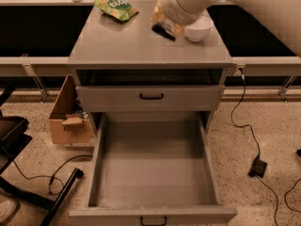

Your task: Pick rxbar blueberry from middle drawer and place on counter

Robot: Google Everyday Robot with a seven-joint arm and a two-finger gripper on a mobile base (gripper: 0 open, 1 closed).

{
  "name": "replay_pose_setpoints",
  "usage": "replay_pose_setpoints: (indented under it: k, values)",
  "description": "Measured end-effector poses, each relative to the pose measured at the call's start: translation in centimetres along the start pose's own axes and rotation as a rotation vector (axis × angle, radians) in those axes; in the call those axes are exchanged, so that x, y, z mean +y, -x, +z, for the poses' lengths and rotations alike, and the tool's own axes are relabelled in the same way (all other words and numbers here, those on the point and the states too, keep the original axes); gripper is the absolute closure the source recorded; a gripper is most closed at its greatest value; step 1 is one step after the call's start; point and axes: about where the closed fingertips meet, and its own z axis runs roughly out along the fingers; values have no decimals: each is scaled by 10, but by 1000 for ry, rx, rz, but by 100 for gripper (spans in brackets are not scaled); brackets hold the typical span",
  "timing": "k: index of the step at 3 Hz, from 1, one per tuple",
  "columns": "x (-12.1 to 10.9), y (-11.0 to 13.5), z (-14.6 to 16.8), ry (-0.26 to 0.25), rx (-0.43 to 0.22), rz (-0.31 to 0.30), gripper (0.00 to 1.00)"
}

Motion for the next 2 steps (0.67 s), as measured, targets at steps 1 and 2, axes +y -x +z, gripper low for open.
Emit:
replay_pose_setpoints:
  k: [1, 2]
  values:
    - [-88, -91, 40, -85, 203, 28, 100]
    - [-169, -175, 94, -172, 370, 25, 100]
